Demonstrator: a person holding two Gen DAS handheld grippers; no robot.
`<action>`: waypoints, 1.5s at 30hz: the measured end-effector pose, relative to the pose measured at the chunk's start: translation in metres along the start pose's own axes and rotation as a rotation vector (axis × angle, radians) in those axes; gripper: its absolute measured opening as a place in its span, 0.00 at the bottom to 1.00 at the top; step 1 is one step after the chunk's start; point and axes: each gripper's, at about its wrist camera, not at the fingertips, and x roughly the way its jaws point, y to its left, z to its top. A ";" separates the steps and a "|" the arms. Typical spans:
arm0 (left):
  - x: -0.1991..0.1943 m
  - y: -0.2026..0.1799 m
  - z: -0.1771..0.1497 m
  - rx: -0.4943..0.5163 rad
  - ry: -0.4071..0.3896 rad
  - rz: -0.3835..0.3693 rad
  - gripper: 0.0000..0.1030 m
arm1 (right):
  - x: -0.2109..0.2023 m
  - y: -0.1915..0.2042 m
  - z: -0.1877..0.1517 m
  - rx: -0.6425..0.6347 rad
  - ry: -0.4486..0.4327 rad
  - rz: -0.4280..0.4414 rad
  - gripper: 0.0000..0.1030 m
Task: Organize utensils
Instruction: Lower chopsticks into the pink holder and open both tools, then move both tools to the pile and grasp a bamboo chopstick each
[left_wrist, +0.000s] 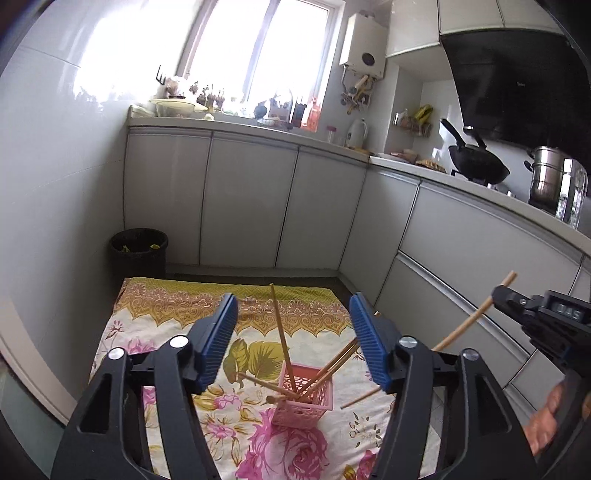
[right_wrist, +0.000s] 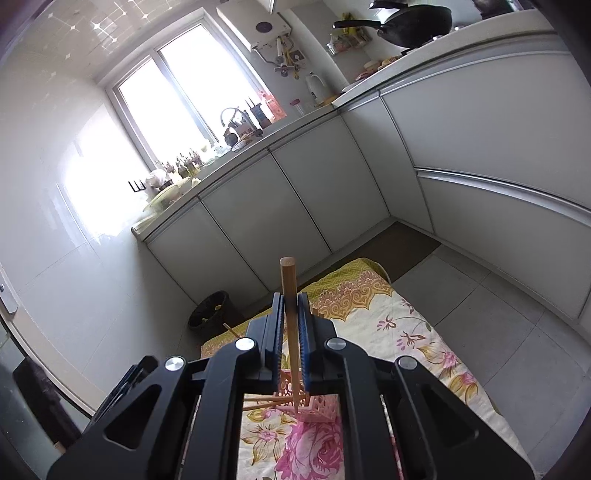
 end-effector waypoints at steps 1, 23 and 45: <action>-0.010 0.003 -0.002 -0.018 -0.013 0.014 0.64 | 0.004 0.005 0.000 -0.011 -0.005 -0.001 0.08; -0.052 0.046 -0.011 -0.104 -0.006 0.053 0.67 | 0.079 0.026 -0.052 -0.150 0.024 -0.109 0.63; 0.003 -0.050 -0.084 0.232 0.456 -0.197 0.93 | -0.072 -0.132 -0.164 0.242 0.365 -0.341 0.94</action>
